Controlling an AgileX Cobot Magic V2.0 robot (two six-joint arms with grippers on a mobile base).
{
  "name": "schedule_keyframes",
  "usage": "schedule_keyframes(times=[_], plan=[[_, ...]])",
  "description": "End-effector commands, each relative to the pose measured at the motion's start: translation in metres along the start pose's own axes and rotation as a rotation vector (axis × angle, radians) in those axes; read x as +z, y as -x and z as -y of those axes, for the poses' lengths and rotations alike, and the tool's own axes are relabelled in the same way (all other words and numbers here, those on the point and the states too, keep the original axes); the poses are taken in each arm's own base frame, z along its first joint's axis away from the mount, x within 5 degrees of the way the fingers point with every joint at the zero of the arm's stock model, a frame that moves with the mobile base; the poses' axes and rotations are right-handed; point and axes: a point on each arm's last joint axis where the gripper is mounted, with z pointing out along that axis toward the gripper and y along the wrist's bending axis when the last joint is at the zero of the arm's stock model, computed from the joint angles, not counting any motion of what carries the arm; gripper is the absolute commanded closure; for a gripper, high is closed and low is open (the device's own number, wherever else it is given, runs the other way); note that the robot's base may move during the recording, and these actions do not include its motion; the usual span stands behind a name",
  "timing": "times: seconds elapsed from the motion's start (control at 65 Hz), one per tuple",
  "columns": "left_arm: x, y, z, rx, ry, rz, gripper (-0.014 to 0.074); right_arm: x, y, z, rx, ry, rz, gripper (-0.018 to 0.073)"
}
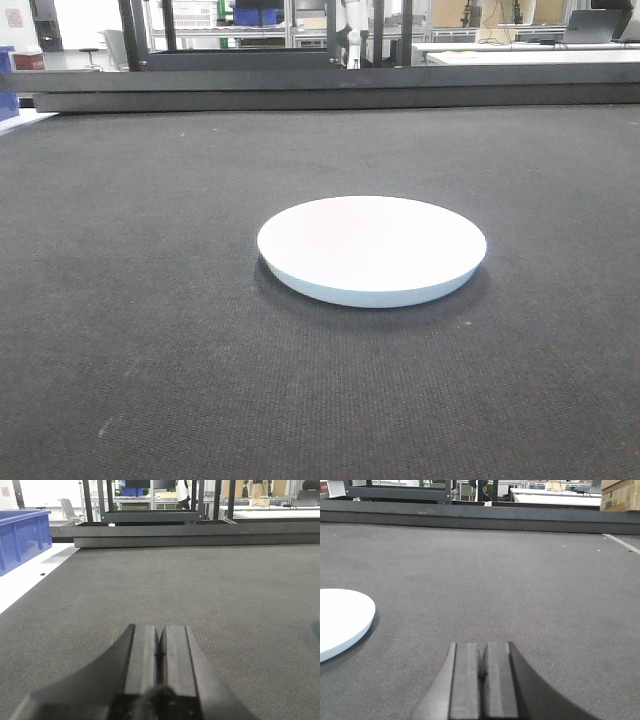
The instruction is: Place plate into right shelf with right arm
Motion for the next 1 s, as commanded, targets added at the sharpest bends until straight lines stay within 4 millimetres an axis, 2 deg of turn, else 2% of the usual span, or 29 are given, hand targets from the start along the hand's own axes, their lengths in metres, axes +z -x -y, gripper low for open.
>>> schedule_keyframes(times=[0.0, 0.538, 0.662, 0.754, 0.815, 0.923, 0.985], plan=[[-0.001, 0.005, -0.002, -0.005, 0.022, 0.084, 0.0643, -0.002, 0.012, 0.001, -0.014, -0.011, 0.112, 0.0507], [-0.001, 0.005, -0.002, -0.005, 0.022, 0.084, 0.0643, -0.002, 0.013, 0.001, -0.014, -0.011, 0.121, 0.0507], [-0.001, 0.005, -0.002, -0.005, 0.022, 0.084, 0.0643, -0.003, 0.019, 0.001, -0.014, -0.016, 0.185, 0.0507], [-0.001, 0.005, -0.002, -0.005, 0.022, 0.084, 0.0643, -0.006, 0.033, 0.001, -0.009, -0.016, 0.246, 0.0507], [-0.001, 0.005, -0.002, -0.005, 0.022, 0.084, 0.0643, -0.010, 0.049, 0.000, -0.005, -0.011, 0.249, 0.0507], [-0.001, 0.005, -0.002, -0.005, 0.022, 0.084, 0.0643, -0.013, 0.086, -0.003, -0.007, 0.001, 0.193, 0.0494], [-0.001, 0.005, -0.002, -0.005, 0.022, 0.084, 0.0643, -0.011, 0.107, -0.004, 0.003, 0.008, 0.169, 0.0442]])
